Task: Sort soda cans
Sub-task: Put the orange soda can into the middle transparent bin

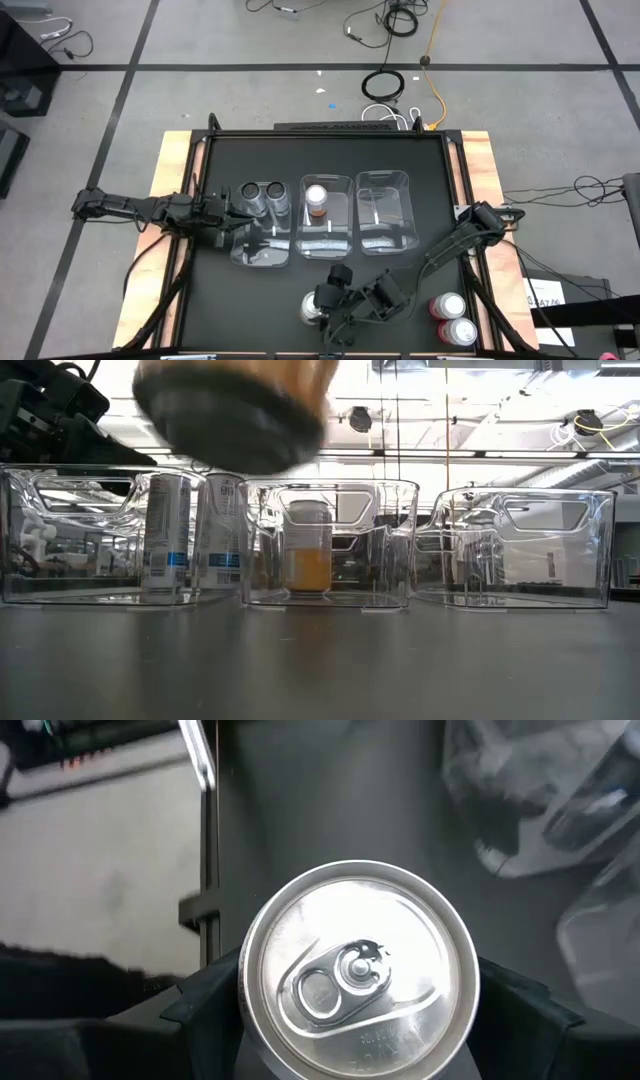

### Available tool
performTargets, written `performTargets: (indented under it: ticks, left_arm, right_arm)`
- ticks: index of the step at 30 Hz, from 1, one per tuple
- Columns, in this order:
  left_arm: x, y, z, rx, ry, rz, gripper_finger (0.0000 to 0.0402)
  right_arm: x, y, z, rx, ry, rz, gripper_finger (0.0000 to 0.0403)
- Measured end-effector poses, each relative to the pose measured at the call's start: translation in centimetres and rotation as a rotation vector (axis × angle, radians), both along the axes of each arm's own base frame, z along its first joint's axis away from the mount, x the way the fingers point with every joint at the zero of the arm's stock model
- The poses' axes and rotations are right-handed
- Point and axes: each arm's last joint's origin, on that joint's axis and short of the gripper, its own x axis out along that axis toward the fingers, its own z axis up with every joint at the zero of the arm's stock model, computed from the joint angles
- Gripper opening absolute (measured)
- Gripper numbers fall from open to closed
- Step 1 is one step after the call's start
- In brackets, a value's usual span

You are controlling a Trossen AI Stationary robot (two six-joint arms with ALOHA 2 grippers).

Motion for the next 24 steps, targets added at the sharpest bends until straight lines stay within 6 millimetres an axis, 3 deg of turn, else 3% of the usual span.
performTargets:
  ticks: [12, 24]
  left_arm:
    - [0.0, 0.0, 0.0, 0.0, 0.0, 0.0, 0.005]
    - [0.0, 0.0, 0.0, 0.0, 0.0, 0.0, 0.005]
  right_arm:
    - [-0.8, -3.2, 4.7, -0.031, -0.128, -0.134, 0.0288]
    - [-0.7, -8.5, 5.9, -0.106, -0.092, -0.354, 0.0288]
